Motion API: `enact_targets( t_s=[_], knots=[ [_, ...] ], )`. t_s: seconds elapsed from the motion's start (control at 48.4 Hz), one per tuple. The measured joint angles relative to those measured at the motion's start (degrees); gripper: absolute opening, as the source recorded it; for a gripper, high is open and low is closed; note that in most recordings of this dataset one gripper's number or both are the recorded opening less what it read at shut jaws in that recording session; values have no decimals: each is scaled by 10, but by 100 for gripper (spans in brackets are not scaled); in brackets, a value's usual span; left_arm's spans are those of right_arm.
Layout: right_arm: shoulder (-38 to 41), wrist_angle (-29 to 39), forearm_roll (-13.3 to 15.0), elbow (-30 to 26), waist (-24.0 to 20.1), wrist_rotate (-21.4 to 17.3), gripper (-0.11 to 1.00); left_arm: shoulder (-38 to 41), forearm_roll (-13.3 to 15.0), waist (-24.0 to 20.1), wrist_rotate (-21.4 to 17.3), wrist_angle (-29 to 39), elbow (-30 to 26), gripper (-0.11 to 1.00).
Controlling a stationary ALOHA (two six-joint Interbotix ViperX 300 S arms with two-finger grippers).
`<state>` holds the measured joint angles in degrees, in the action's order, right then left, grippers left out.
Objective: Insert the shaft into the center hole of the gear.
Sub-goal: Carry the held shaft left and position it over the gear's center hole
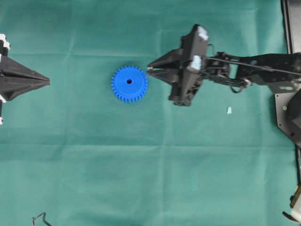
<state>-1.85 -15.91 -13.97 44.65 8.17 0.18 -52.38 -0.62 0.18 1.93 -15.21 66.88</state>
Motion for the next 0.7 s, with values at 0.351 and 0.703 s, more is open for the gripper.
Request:
enact_targets(
  t_s=[0.351, 0.703],
  knots=[
    [52, 30, 4, -78, -5, 0, 17, -2, 0, 0, 1, 3, 0, 0],
    [90, 28, 4, -80, -5, -2, 17, -2, 0, 0, 1, 3, 0, 0]
  ],
)
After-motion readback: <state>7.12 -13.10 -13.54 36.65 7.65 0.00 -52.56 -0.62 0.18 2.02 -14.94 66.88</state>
